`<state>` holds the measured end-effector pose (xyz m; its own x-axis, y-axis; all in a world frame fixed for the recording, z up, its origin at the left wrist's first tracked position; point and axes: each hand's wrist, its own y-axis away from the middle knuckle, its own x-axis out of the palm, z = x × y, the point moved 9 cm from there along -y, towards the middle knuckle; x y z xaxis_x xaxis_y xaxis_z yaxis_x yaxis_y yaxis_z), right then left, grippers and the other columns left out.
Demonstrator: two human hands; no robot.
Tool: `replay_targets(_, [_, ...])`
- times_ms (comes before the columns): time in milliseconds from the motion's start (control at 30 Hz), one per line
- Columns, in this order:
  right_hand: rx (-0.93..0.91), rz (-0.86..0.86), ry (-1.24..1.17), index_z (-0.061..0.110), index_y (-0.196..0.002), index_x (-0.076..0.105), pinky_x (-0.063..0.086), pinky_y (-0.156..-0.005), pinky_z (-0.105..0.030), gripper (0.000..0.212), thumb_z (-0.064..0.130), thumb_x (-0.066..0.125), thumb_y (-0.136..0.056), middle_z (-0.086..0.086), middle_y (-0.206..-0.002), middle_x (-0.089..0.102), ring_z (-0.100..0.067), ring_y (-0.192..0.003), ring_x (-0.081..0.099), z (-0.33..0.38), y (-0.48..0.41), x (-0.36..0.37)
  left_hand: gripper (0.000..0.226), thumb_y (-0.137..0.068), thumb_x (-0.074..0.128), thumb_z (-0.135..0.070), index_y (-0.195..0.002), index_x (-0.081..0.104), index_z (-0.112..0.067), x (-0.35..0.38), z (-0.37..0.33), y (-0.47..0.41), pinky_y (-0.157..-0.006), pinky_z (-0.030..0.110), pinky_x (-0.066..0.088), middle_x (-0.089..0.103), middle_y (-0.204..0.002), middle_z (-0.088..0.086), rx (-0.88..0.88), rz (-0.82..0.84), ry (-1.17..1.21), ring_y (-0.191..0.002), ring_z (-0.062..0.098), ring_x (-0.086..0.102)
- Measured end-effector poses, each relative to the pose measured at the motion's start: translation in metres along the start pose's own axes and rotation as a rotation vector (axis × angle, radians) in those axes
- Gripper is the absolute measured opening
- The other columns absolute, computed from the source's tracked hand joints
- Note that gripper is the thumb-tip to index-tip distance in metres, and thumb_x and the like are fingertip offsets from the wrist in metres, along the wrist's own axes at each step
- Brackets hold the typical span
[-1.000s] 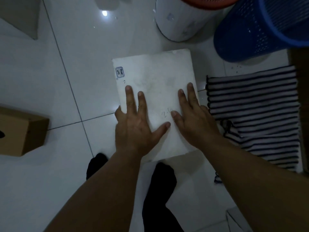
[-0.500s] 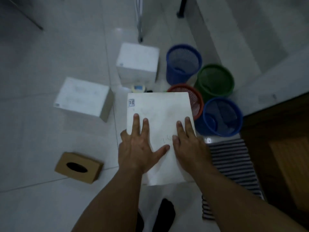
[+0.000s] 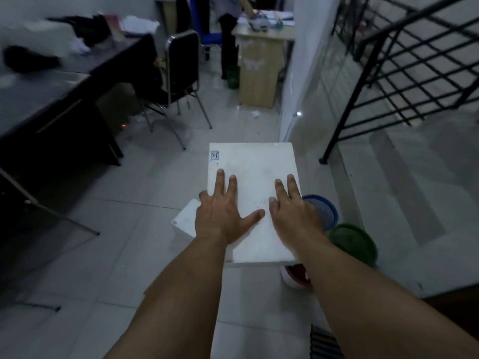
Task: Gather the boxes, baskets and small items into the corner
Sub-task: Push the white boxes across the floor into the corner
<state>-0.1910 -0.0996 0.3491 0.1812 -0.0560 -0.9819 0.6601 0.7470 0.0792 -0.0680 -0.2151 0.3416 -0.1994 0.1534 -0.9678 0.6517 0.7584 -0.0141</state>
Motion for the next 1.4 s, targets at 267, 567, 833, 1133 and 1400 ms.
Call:
replay_targets(267, [-0.37,-0.001,0.03,0.03,-0.157,0.008,0.046,-0.097,-0.042,0.057,0.045,0.021,-0.103,0.003,-0.165,-0.005,-0.035,-0.117,0.056,0.14,0.019,-0.005,0.107,-0.071,0.031,-0.091,-0.155,-0.002,-0.034,-0.056,0.119,0.078,-0.101,0.048,0.043,-0.014,-0.163,-0.01,-0.384,-0.127,-0.002,-0.136,0.039,0.029])
replay_targets(567, [-0.979,0.107,0.019,0.03,-0.156,0.01,0.045,-0.096,-0.043,0.057,0.047,0.019,-0.102,0.003,-0.165,-0.001,-0.036,-0.123,0.054,0.444,0.191,0.053,0.104,-0.074,0.027,-0.09,-0.155,-0.003,-0.033,-0.137,0.352,0.33,-0.106,0.048,0.037,-0.013,-0.163,-0.007,-0.947,-0.298,-0.053,-0.138,0.04,0.03])
replay_targets(833, [-1.315,0.277,-0.081,0.032,-0.155,0.012,0.043,-0.098,-0.045,0.056,0.046,0.02,-0.102,0.005,-0.165,-0.003,-0.036,-0.126,0.051,0.638,0.405,0.106,0.105,-0.071,0.023,-0.092,-0.154,-0.002,-0.033,-0.191,0.493,0.567,-0.106,0.052,0.039,-0.011,-0.164,-0.007,-1.298,-0.356,-0.151,-0.137,0.042,0.029])
replay_targets(1133, [-1.432,0.351,-0.034,0.031,-0.155,0.012,0.041,-0.098,-0.044,0.056,0.046,0.02,-0.102,0.004,-0.165,-0.003,-0.037,-0.126,0.05,0.748,0.467,0.16,0.104,-0.072,0.029,-0.091,-0.154,-0.002,-0.035,-0.185,0.596,0.634,-0.105,0.053,0.039,-0.01,-0.163,-0.009,-1.426,-0.37,-0.077,-0.14,0.041,0.023])
replay_targets(1400, [-1.45,0.39,-0.011,0.03,-0.155,0.013,0.043,-0.099,-0.041,0.056,0.047,0.022,-0.102,0.002,-0.165,0.0,-0.034,-0.125,0.052,0.889,0.427,0.227,0.105,-0.071,0.029,-0.091,-0.154,0.002,-0.034,-0.18,0.75,0.598,-0.101,0.05,0.042,-0.008,-0.163,-0.01,-1.475,-0.34,-0.031,-0.137,0.039,0.028])
